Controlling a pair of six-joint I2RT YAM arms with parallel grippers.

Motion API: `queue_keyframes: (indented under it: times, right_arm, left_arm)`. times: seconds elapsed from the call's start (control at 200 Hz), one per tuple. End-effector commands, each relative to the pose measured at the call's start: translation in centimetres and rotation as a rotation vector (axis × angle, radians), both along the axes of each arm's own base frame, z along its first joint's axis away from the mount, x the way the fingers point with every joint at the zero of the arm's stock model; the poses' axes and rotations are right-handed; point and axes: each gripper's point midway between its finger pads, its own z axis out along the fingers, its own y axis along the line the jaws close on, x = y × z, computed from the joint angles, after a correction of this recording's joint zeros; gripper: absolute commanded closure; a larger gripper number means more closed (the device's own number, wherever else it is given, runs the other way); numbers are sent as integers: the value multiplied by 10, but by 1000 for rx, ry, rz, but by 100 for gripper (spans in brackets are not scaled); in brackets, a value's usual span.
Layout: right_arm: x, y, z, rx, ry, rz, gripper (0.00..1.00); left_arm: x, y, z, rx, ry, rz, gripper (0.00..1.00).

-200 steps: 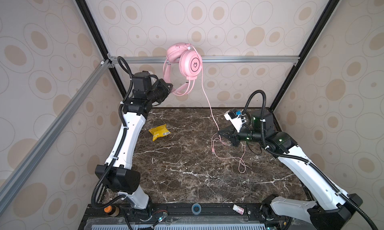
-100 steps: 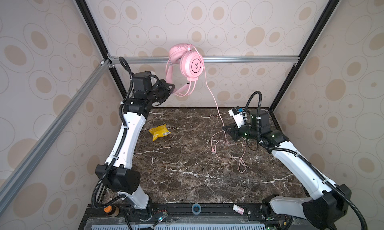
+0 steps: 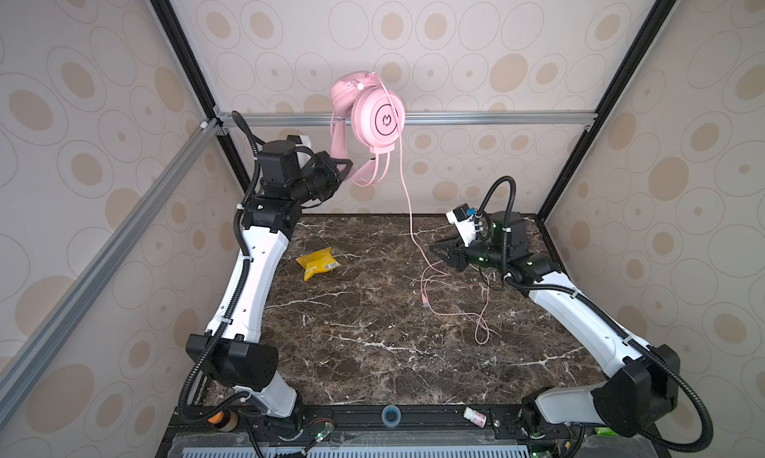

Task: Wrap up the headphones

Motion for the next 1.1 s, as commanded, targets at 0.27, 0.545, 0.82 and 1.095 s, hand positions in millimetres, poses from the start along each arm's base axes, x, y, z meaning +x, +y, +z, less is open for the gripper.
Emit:
queue_keyframes:
  times: [0.27,0.545,0.82,1.095]
  right_arm:
    - [-7,16,33,95,-78,91,35]
    - [-9,31,33,104,-66,132,26]
    - [0,55,39,111,-74,185,34]
    - [-11,65,36,111,-65,227,39]
  left_arm:
    - [-26,-2,76,-76,-176,-21,100]
    - [-24,-4,79,-82,-180,-28,100]
    - [-24,-5,78,-84,-180,-30,100]
    - [-21,-5,77,-83,-180,-29,100]
